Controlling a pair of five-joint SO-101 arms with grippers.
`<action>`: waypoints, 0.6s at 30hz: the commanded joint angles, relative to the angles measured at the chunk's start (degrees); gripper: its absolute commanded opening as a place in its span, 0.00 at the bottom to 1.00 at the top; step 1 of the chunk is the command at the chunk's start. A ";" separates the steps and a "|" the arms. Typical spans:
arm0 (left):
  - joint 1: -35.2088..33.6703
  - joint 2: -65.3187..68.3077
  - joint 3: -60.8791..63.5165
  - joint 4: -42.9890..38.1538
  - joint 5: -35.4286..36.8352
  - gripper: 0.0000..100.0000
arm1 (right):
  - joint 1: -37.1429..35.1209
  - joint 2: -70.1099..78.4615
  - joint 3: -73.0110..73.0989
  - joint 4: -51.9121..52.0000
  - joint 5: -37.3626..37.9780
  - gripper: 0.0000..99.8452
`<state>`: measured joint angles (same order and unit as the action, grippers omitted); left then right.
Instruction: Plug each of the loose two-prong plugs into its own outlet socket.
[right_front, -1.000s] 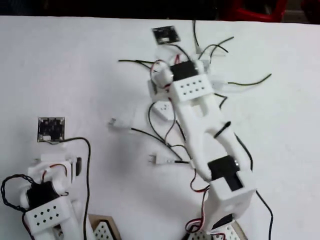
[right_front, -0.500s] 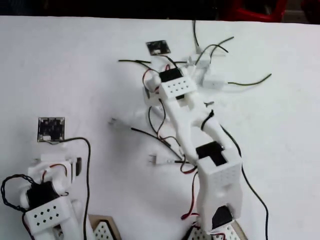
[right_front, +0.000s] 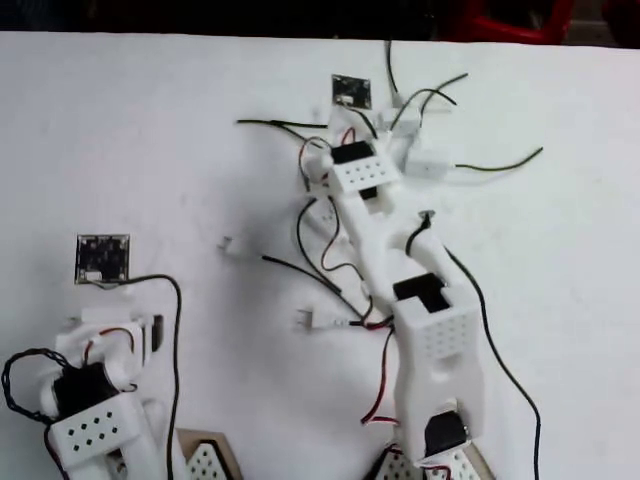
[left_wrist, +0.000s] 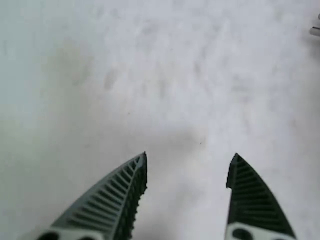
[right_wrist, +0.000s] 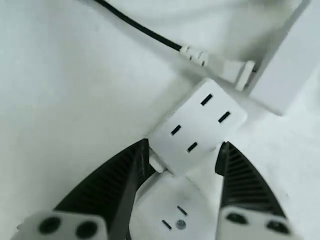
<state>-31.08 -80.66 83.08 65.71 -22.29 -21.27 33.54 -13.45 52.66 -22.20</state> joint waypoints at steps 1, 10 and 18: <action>-0.22 -0.66 -0.18 -1.23 0.26 0.26 | 0.84 -0.04 -2.64 -2.59 -2.20 0.22; -0.31 -0.66 -0.09 -1.23 0.26 0.26 | 2.15 5.58 -6.59 -3.03 -3.08 0.21; -0.22 -0.66 -0.09 -1.23 0.26 0.26 | 2.59 10.95 -16.18 9.45 -2.64 0.12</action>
<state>-31.08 -80.66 83.34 65.63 -22.29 -20.04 44.09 -25.85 57.85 -24.92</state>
